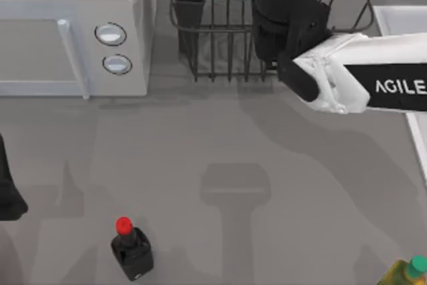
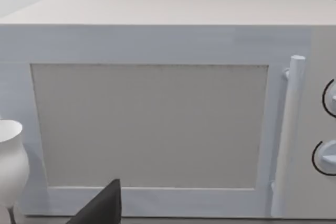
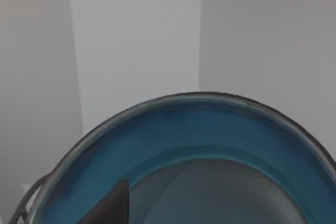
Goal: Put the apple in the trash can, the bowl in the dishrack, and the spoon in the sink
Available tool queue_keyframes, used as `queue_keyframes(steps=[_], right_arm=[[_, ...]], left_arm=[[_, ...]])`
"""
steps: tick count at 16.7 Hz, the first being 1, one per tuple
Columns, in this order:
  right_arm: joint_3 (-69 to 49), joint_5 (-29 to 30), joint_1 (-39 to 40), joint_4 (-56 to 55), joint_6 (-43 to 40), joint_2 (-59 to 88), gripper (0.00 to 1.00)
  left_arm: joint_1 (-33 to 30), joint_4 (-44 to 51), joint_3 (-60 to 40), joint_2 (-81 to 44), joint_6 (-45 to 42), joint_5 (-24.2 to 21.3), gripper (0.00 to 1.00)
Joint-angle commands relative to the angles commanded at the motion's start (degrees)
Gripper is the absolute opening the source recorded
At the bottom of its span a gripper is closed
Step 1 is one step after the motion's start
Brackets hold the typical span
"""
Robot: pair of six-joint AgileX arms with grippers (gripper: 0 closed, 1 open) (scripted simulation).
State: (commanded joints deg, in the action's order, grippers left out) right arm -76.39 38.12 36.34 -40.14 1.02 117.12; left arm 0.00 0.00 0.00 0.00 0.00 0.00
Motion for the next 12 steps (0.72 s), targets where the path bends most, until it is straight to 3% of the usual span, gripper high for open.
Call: queue_keyframes(steps=[5,12], right_arm=[[5.0,-4.48,-2.07,0.72,0.43,-5.13,1.0],[31.59,-20.68,-12.6,9.5,0.85,-35.47,1.0]], left_arm=[[0.0,0.0,0.0,0.0,0.0,0.0,1.0],[0.0,0.0,0.0,0.0,0.0,0.0,1.0]])
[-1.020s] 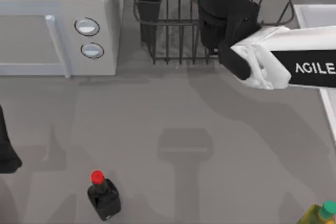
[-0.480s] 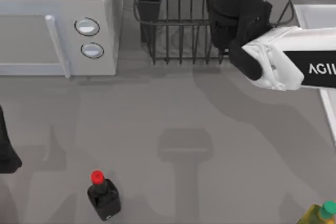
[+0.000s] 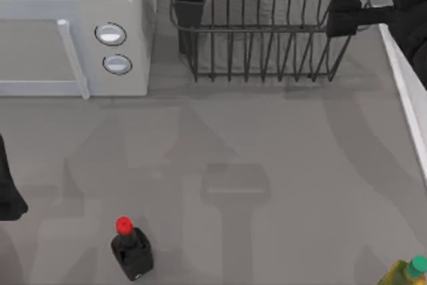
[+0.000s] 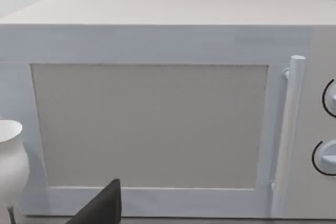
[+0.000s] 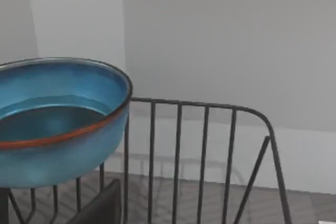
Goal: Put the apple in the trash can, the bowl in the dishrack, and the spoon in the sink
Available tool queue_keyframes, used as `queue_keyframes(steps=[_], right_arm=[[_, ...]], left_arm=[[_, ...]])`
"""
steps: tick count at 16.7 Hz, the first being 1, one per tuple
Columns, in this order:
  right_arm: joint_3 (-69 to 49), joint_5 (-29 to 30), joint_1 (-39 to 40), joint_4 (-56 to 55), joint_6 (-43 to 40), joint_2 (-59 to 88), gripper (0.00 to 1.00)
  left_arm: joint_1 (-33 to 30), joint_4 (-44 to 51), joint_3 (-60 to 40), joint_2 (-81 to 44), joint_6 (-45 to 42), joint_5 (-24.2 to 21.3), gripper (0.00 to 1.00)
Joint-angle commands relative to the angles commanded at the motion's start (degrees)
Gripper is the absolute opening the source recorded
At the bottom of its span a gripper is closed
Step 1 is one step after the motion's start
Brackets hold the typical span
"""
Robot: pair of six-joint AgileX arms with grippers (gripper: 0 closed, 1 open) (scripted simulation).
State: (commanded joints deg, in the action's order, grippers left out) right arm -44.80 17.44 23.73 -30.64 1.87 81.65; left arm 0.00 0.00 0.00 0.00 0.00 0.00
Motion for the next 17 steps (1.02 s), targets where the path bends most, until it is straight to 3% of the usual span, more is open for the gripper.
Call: queue_keyframes(steps=[8,13,17], right_arm=[[33.52,-14.47,-14.83,19.25,-1.58,-53.25,1.0],[42.59,-17.21,-21.4,27.76,-1.92,-74.78,1.0],[44.75,-17.45,-23.67,30.57,-1.87,-81.47,1.0]], left_arm=[[0.0,0.0,0.0,0.0,0.0,0.0,1.0],[0.0,0.0,0.0,0.0,0.0,0.0,1.0],[0.0,0.0,0.0,0.0,0.0,0.0,1.0]])
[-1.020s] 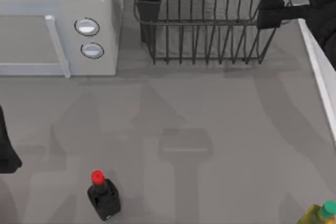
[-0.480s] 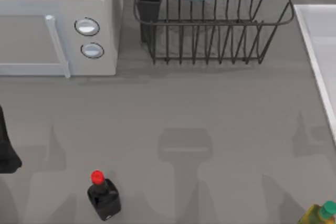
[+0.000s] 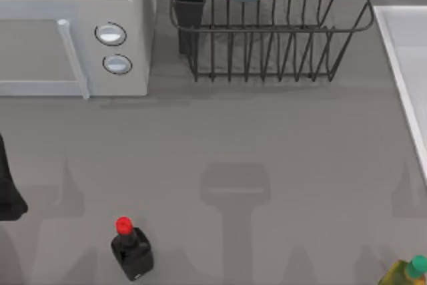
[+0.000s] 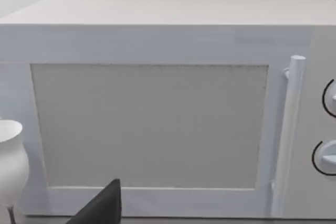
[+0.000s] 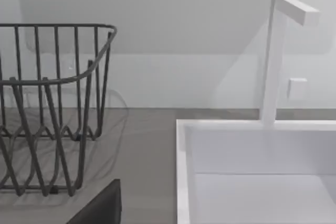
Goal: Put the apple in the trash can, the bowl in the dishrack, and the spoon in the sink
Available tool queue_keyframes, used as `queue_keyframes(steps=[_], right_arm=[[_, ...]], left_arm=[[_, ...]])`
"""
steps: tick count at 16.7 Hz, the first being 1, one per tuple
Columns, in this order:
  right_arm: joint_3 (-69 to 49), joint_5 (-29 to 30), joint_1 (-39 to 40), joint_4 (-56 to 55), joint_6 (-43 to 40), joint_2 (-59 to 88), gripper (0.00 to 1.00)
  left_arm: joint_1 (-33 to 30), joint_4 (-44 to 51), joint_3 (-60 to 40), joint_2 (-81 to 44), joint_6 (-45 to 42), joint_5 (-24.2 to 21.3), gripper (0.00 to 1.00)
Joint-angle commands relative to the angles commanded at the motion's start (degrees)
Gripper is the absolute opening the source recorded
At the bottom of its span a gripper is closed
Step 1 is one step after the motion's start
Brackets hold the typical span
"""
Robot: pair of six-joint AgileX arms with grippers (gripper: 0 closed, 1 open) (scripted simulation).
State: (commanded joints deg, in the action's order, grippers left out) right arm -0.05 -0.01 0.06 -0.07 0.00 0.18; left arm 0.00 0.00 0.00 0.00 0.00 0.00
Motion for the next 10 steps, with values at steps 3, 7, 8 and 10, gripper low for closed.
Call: queue_keyframes(steps=[3,7,8,10], right_arm=[[0.06,0.01,-0.06,0.07,0.0,-0.18,1.0],[-0.53,0.02,-0.07,0.38,-0.55,0.55,1.0],[-1.31,0.0,-0.52,1.18,-1.72,1.65,1.0],[-3.88,-0.05,-2.03,3.85,-5.89,5.3,1.0]], left_arm=[[0.0,0.0,0.0,0.0,0.0,0.0,1.0],[0.0,0.0,0.0,0.0,0.0,0.0,1.0],[0.0,0.0,0.0,0.0,0.0,0.0,1.0],[0.0,0.0,0.0,0.0,0.0,0.0,1.0]])
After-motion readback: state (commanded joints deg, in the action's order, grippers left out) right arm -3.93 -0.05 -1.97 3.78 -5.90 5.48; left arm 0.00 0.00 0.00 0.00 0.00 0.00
